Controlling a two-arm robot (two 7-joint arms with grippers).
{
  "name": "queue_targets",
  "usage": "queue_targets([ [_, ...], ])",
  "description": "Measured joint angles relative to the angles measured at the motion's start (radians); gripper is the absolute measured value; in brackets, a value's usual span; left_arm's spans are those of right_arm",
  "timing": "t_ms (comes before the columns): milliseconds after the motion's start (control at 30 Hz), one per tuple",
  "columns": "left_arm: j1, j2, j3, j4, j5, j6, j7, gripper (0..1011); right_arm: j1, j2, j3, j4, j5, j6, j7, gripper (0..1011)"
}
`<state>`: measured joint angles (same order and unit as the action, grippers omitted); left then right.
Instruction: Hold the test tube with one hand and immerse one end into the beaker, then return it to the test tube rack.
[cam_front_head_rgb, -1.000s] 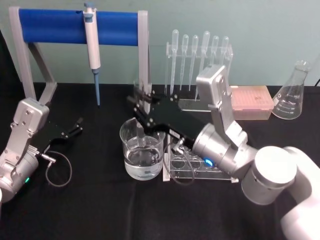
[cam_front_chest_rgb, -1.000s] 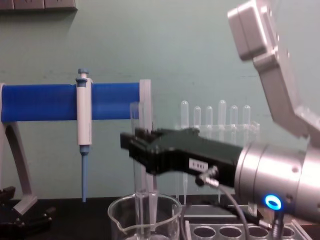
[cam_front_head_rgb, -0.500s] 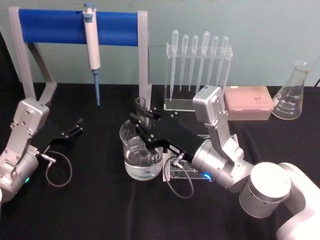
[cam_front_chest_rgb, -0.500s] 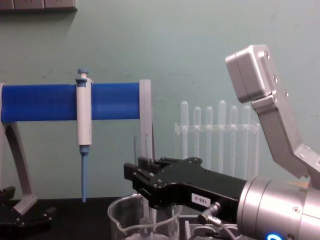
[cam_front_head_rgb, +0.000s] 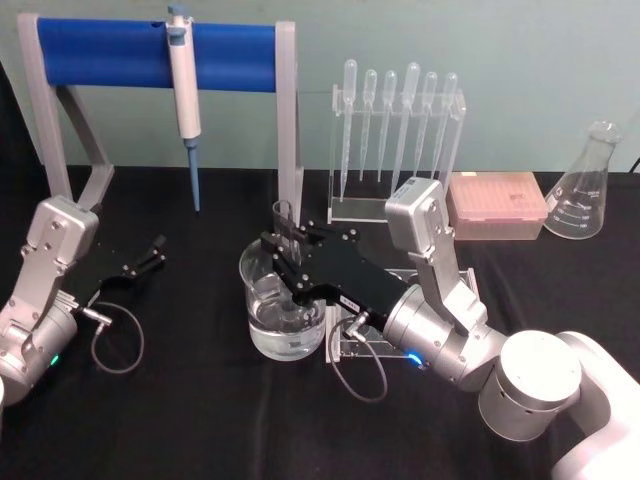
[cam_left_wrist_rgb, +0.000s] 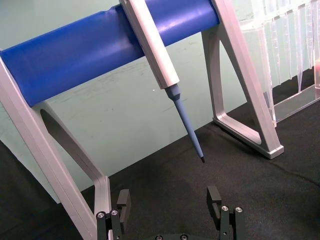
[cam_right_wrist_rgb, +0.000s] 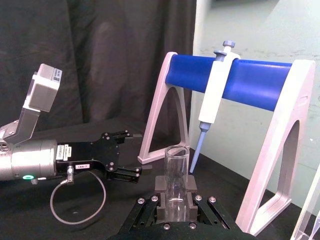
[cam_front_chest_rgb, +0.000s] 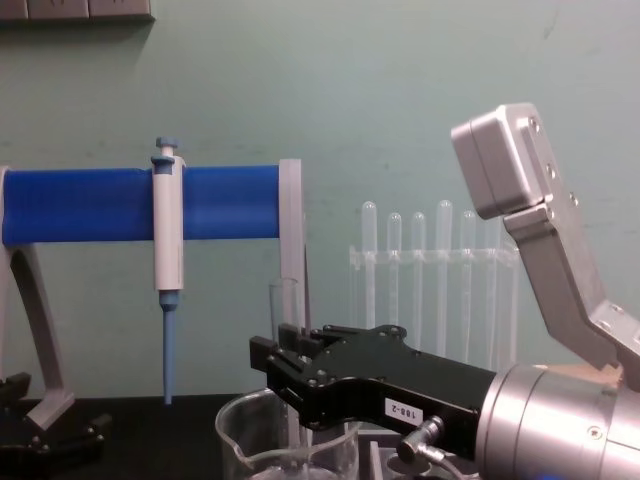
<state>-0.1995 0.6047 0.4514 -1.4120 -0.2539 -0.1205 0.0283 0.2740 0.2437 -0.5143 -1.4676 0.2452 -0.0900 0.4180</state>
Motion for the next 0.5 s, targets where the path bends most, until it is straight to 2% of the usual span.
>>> queue_targets([
  [500, 0.000, 0.000, 0.000, 0.000, 0.000, 0.000, 0.000, 1000, 0.002, 0.001, -0.001, 0.000, 0.001, 0.000, -0.001, 226],
])
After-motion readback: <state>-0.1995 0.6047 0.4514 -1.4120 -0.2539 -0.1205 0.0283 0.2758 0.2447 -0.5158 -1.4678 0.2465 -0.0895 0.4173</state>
